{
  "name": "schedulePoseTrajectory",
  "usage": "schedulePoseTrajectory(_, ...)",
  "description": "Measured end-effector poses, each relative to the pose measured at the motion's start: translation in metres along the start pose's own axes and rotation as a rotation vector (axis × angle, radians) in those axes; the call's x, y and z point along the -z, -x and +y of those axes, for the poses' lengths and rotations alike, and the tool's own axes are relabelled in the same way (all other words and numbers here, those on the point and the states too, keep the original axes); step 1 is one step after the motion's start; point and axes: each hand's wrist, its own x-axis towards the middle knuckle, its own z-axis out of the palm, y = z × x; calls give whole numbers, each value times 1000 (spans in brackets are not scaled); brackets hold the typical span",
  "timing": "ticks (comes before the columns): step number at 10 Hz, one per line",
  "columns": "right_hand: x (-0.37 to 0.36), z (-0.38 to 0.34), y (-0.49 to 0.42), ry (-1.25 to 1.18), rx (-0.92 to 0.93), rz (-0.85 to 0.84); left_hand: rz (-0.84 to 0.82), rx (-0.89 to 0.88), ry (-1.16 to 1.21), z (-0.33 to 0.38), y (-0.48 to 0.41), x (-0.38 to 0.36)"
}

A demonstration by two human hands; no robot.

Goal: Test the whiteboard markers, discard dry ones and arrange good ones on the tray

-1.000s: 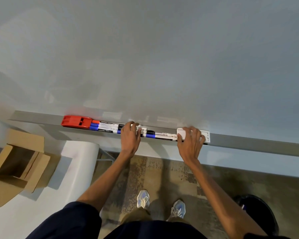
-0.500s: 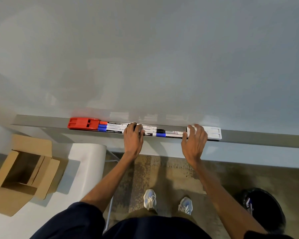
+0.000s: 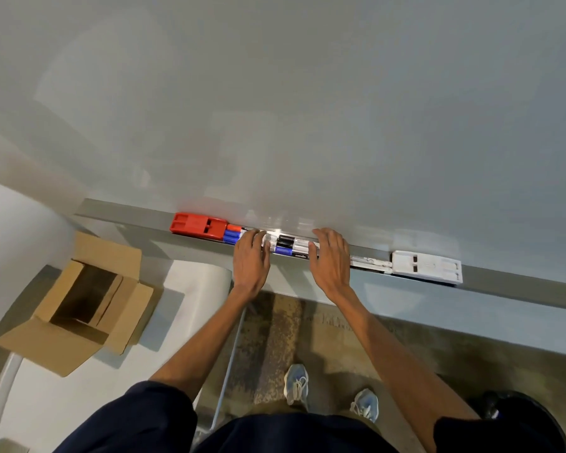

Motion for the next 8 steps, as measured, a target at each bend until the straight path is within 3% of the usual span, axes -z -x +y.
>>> schedulePoseTrajectory(3,-5,-16,3,29,-2,-4,-31,52,19,-5,4,13)
schedulePoseTrajectory(8,51,1,31,70,-56,186,-42,-45,2,51,24,12)
